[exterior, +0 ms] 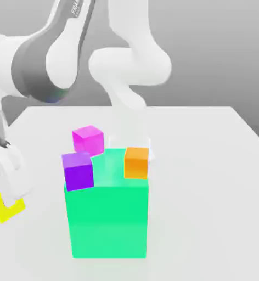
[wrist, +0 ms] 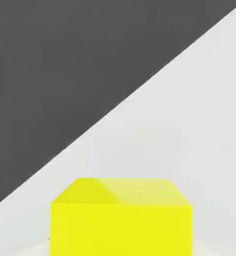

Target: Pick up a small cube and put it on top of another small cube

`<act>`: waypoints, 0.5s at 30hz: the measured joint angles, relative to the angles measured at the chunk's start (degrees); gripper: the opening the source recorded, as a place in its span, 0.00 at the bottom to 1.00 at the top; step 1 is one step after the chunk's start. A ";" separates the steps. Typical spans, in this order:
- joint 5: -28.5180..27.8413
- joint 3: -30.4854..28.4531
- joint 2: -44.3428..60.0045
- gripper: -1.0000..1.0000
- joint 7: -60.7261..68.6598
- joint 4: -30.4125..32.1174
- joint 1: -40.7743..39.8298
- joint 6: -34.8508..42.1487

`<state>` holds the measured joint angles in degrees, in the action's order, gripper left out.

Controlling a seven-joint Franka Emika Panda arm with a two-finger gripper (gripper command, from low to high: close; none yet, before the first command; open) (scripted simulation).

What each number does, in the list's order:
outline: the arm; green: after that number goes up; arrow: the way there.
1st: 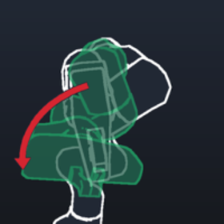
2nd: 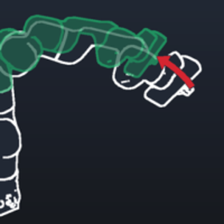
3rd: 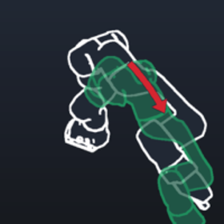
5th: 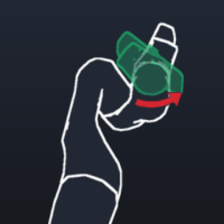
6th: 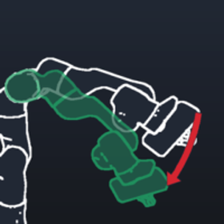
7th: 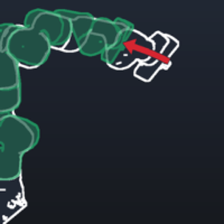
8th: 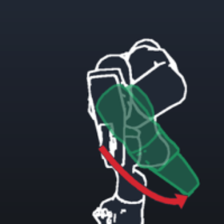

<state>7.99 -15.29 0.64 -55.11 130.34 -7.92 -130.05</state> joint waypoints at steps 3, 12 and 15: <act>-3.18 1.51 -6.41 0.00 -5.79 1.95 1.42 3.91; -9.97 8.51 -19.20 0.00 -19.11 9.27 1.47 8.86; -10.00 8.53 -17.67 1.00 -19.21 11.94 1.43 4.66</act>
<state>-2.02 -6.76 -17.04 -74.31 142.28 -6.49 -125.39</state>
